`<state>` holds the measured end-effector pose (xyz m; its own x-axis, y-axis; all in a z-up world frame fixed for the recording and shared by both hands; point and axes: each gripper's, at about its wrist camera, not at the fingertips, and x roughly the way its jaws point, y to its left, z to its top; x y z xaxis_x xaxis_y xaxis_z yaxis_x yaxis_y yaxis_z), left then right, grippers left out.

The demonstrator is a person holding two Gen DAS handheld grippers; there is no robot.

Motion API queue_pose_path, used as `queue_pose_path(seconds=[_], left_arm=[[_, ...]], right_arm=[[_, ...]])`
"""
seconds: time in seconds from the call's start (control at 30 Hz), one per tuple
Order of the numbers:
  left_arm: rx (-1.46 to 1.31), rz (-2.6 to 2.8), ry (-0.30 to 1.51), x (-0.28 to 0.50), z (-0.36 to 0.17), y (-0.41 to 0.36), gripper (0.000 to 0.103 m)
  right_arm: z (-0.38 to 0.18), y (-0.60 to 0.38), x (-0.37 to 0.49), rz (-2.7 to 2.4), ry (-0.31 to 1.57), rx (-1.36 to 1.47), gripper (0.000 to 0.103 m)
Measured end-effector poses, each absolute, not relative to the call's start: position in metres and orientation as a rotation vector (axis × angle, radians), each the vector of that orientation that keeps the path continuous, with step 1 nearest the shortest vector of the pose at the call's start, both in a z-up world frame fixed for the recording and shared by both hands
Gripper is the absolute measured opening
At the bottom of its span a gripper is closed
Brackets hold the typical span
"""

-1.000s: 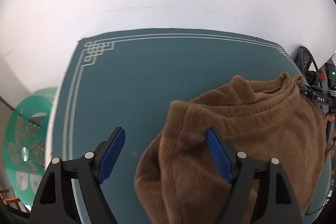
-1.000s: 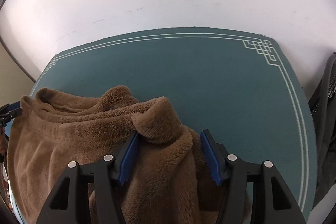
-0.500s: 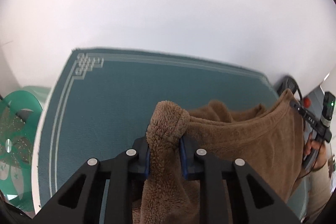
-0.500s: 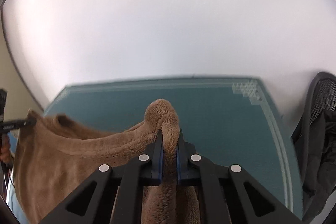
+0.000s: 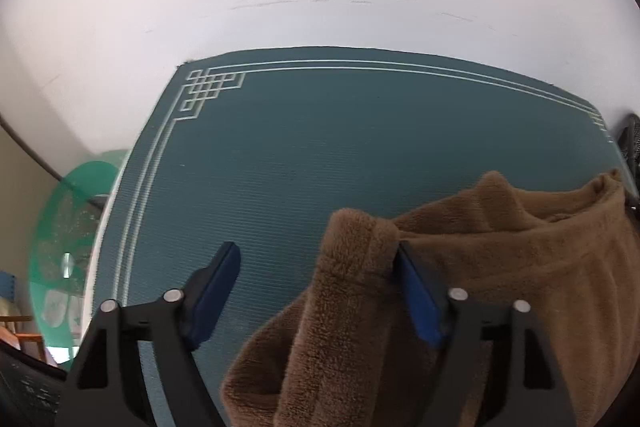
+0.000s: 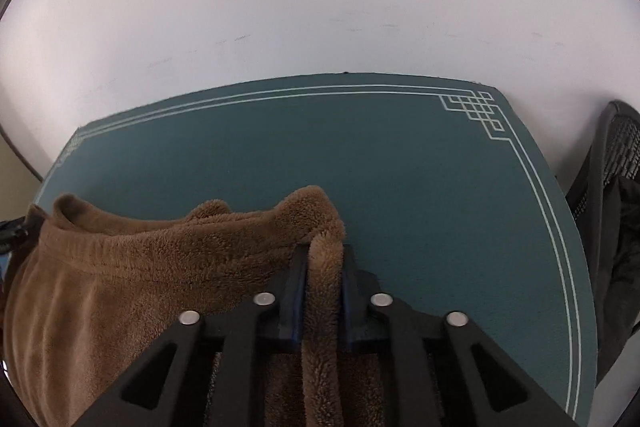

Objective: Fold clothes
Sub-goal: 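Lay the folded fleece down and open both tools, then press and smooth the folded fleece flat with both tools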

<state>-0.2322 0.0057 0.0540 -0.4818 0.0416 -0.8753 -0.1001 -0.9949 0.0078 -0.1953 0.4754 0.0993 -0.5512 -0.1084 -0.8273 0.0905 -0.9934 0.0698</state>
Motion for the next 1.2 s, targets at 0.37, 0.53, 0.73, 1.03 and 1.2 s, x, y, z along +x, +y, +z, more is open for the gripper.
queue_pose_path(seconds=[0.37, 0.53, 0.73, 1.03, 1.2], left_arm=[[-1.428, 2.676, 0.010, -0.157, 0.120, -0.035, 0.082], [-1.405, 2.553, -0.035, -0.088, 0.126, -0.032, 0.082], [-1.438, 2.483, 0.059, -0.037, 0.100, 0.005, 0.082], [-1.487, 2.513, 0.059, -0.036, 0.069, -0.005, 0.087], [-1.493, 2.522, 0.064, -0.035, 0.073, -0.004, 0.089]], right_arm=[[0.187, 0.513, -0.082, -2.702, -0.033, 1.154, 0.060], [0.190, 0.527, 0.002, -2.649, -0.010, 1.137, 0.060], [0.144, 0.511, 0.036, -2.664, 0.176, 1.287, 0.060], [0.110, 0.540, 0.047, -2.703, 0.041, 1.447, 0.068], [0.111, 0.537, 0.051, -2.715, 0.042, 1.456, 0.069]])
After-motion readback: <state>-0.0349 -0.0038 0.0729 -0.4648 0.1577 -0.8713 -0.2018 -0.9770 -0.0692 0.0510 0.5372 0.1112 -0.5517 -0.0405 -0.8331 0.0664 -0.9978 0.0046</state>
